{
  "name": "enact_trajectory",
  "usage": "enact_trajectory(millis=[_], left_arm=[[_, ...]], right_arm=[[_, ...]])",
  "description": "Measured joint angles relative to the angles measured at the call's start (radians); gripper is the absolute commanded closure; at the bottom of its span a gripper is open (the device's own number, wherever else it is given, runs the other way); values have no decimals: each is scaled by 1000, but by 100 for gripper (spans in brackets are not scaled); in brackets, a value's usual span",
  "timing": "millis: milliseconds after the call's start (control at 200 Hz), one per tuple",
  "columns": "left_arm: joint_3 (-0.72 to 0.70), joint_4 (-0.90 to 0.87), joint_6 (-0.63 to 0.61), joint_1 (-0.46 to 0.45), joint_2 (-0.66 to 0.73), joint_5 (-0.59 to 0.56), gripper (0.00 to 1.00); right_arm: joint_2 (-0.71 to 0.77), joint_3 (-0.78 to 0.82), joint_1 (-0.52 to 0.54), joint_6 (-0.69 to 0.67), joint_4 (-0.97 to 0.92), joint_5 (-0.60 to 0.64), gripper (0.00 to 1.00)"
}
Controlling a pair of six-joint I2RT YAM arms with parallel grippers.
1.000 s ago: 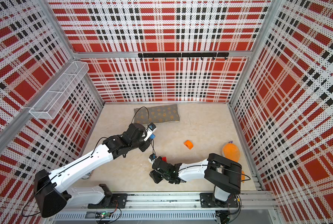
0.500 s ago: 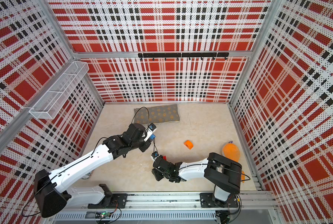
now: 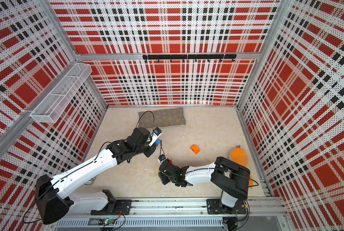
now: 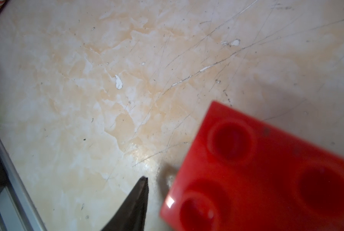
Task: Assemble an ice cream with lego
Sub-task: Adjust the lego brick at the center of the board.
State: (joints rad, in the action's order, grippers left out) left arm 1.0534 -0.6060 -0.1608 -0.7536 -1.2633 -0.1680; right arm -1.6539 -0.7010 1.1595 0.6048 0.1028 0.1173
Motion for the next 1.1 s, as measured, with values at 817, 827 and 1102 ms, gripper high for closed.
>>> enact_trajectory(millis=[817, 827, 1102], left_arm=[[-10, 2, 0, -31, 0, 2, 93], [-10, 2, 0, -31, 0, 2, 93], [-10, 2, 0, -38, 0, 2, 93]], right_arm=[[7, 28, -35, 10, 31, 15, 52], [8, 28, -35, 10, 31, 15, 52], [12, 37, -48, 10, 40, 19, 52]])
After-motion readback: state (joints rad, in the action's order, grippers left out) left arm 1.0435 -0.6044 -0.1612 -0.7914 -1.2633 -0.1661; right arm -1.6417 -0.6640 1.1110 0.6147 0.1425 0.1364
